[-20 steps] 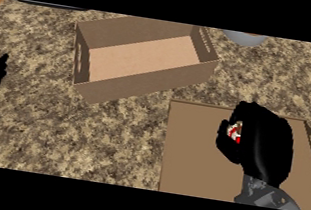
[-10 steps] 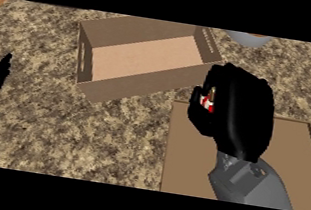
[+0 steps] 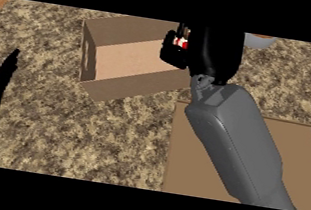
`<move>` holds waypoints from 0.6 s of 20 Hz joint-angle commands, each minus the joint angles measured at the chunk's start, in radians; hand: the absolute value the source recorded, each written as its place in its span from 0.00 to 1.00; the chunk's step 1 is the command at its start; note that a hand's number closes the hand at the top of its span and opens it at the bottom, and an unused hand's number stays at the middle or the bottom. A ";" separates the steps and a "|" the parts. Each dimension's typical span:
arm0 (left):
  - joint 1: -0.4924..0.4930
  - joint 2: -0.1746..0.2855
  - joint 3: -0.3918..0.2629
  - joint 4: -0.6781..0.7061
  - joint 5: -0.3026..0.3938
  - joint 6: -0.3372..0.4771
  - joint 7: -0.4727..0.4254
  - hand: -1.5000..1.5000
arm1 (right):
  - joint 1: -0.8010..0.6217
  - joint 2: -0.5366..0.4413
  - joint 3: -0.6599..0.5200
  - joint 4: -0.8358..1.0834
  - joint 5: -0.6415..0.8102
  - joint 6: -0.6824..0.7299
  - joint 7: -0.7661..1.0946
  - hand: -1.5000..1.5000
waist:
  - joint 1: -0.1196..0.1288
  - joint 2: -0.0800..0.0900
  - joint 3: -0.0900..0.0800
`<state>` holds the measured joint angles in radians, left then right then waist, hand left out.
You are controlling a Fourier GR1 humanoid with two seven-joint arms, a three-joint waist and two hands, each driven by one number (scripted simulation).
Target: Pick the cupcake from the tray and place it in the cardboard box
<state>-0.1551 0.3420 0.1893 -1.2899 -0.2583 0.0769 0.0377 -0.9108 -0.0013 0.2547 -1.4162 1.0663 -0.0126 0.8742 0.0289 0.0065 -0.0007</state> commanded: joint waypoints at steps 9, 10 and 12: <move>-0.004 0.008 -0.006 -0.044 0.003 -0.028 0.006 0.50 | -0.331 0.001 -0.167 0.681 -0.209 -0.350 -0.193 1.00 | 0.036 0.012 0.000; -0.002 0.000 -0.010 -0.040 -0.001 -0.023 0.010 0.50 | -0.356 0.001 -0.184 0.729 -0.224 -0.361 -0.200 1.00 | 0.035 0.013 0.000; -0.056 0.008 -0.011 -0.019 0.005 -0.040 0.025 0.50 | -0.366 0.001 -0.154 0.813 -0.243 -0.424 -0.216 1.00 | 0.050 0.021 -0.001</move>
<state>-0.1696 0.3382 0.1726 -1.3277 -0.2615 0.0543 0.0559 -1.2198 -0.0001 0.1129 -0.7762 0.8610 -0.3477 0.7188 0.0661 0.0192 -0.0010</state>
